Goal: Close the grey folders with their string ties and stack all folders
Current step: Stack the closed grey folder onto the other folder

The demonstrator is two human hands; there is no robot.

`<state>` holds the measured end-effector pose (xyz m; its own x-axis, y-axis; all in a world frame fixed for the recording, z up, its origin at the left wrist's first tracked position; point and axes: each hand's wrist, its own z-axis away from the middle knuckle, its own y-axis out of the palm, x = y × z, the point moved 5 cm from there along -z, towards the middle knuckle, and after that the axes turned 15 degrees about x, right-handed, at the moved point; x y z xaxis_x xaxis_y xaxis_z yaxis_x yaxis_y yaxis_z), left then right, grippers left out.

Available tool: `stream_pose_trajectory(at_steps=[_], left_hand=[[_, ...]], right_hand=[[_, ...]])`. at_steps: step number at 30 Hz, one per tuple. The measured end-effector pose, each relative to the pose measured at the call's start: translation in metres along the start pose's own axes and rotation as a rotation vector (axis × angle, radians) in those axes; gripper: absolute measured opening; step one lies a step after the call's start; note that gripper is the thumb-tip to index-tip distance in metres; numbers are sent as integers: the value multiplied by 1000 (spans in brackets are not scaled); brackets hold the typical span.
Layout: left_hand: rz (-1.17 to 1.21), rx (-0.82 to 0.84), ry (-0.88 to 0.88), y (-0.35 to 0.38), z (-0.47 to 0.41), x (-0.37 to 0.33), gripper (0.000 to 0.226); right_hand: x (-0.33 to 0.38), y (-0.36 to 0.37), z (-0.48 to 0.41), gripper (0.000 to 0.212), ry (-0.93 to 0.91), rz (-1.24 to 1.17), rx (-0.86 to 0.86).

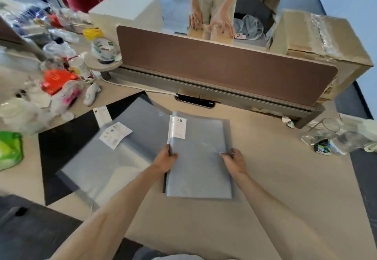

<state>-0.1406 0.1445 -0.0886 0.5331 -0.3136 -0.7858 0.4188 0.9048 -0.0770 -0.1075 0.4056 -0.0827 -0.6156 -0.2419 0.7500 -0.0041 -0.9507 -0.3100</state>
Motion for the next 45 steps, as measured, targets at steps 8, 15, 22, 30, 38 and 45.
stream_pose_trajectory(at_steps=[8,15,22,30,38,45], left_hand=[[-403,-56,-86,-40,-12,7,41],[-263,58,-96,-31,-28,16,62],[-248,142,-102,-16,-29,17,50],[-249,235,-80,58,-51,33,30],[-126,306,-27,179,-45,0,34],[-190,311,-28,206,-35,2,23]], right_hand=[[22,34,-23,47,11,23,-28],[11,42,-37,68,157,212,32],[-12,35,-33,62,238,304,5],[-61,-46,-2,43,265,262,-130],[-124,-139,34,47,331,357,-186],[-137,-184,43,53,242,535,-178]])
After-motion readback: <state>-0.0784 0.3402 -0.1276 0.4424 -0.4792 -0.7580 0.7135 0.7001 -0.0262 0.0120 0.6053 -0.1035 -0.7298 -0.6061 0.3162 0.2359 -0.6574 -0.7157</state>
